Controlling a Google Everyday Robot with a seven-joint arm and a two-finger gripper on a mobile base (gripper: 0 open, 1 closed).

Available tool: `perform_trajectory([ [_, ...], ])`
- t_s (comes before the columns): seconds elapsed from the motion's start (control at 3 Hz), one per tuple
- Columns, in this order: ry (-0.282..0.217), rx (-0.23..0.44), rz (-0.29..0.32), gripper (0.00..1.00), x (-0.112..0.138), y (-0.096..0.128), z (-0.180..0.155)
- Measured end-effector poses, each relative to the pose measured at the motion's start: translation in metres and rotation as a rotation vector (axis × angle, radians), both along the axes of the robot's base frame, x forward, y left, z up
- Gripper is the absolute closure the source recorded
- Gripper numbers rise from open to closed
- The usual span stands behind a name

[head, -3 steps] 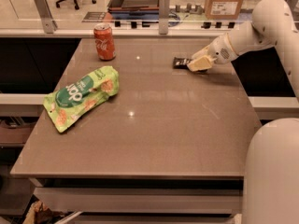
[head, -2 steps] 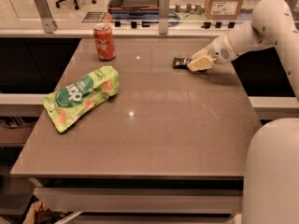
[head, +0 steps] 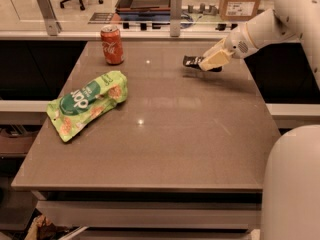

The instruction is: Move rxbar chocolate near green rice chip bag

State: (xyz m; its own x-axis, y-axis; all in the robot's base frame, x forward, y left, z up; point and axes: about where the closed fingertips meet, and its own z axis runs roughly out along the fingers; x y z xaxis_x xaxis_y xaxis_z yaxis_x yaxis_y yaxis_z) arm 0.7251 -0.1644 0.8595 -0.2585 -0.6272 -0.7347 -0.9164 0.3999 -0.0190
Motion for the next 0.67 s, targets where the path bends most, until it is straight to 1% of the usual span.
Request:
perform_trajectory([
  [0.67, -0.069, -0.031, 0.006, 1.0, -0.005, 0.002, 0.032],
])
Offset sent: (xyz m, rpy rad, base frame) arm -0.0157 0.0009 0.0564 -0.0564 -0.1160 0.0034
